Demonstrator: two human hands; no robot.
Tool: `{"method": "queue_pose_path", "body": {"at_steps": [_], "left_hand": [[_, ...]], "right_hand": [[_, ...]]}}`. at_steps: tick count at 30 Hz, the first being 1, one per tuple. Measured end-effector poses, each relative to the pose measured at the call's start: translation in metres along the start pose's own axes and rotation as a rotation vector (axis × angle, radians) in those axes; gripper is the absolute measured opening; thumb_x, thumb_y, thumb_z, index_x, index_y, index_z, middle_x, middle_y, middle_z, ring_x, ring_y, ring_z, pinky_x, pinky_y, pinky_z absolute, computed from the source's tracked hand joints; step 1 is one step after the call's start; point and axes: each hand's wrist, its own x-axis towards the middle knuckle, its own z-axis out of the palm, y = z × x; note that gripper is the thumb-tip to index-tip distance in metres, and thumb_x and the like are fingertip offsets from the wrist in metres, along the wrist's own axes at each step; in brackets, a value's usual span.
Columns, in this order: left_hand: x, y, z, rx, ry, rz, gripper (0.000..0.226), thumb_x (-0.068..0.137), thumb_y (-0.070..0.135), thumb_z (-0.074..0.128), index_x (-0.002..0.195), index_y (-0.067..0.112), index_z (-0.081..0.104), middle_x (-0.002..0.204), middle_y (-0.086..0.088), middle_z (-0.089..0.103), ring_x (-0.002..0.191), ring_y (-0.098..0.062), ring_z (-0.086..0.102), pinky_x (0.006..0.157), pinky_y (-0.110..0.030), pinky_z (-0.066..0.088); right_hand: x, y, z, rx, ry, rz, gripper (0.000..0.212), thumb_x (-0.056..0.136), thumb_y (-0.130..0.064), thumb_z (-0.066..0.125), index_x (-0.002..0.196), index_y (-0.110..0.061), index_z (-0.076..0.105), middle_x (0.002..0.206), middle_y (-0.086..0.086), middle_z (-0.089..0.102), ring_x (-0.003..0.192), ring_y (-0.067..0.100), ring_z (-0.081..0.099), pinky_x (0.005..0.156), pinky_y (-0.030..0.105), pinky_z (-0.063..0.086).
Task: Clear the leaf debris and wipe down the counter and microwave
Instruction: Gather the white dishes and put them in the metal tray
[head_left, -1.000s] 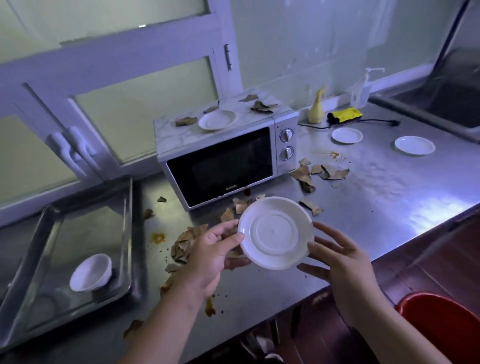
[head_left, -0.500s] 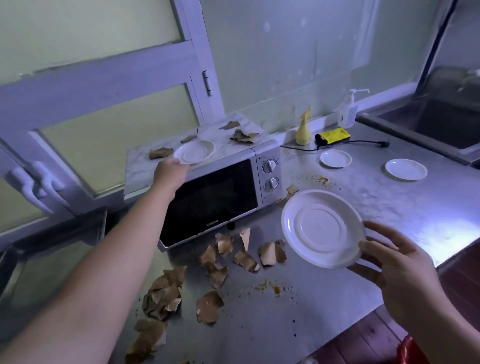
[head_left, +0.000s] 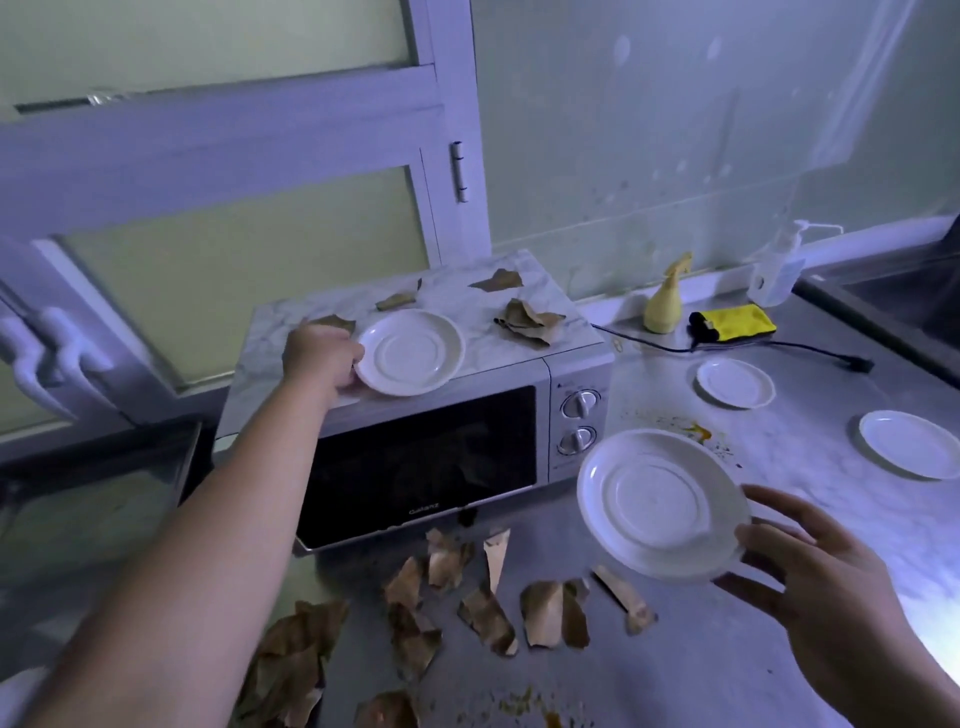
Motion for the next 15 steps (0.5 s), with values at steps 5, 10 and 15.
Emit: {"method": "queue_pose_path", "body": {"at_steps": [5, 10, 15], "left_hand": [[-0.048, 0.008, -0.017, -0.248, -0.097, 0.009, 0.031, 0.079, -0.003, 0.066, 0.107, 0.010, 0.071, 0.107, -0.009, 0.071, 0.090, -0.023, 0.072, 0.059, -0.033, 0.061], [-0.131, 0.002, -0.010, -0.353, -0.220, 0.027, 0.029, 0.086, -0.005, 0.061, 0.097, 0.019, 0.074, 0.087, 0.000, 0.061, 0.079, -0.013, 0.070, 0.057, -0.033, 0.060], [-0.222, -0.012, 0.024, -0.441, -0.396, -0.051, 0.028, 0.087, -0.004, 0.061, 0.104, 0.016, 0.071, 0.106, -0.005, 0.072, 0.083, -0.016, 0.073, 0.060, -0.034, 0.059]], "right_hand": [[0.019, 0.005, 0.004, -0.035, -0.046, 0.020, 0.034, 0.091, 0.011, 0.053, 0.113, -0.010, 0.069, 0.093, 0.012, 0.069, 0.074, 0.028, 0.062, 0.052, 0.033, 0.060], [0.027, -0.001, -0.007, -0.046, -0.115, 0.008, 0.036, 0.091, 0.008, 0.054, 0.106, -0.017, 0.073, 0.092, 0.008, 0.073, 0.068, 0.018, 0.067, 0.056, 0.037, 0.059], [0.023, -0.008, -0.027, -0.008, -0.169, -0.014, 0.036, 0.091, 0.007, 0.055, 0.110, -0.017, 0.073, 0.098, 0.010, 0.075, 0.076, 0.022, 0.069, 0.059, 0.039, 0.061]]}}
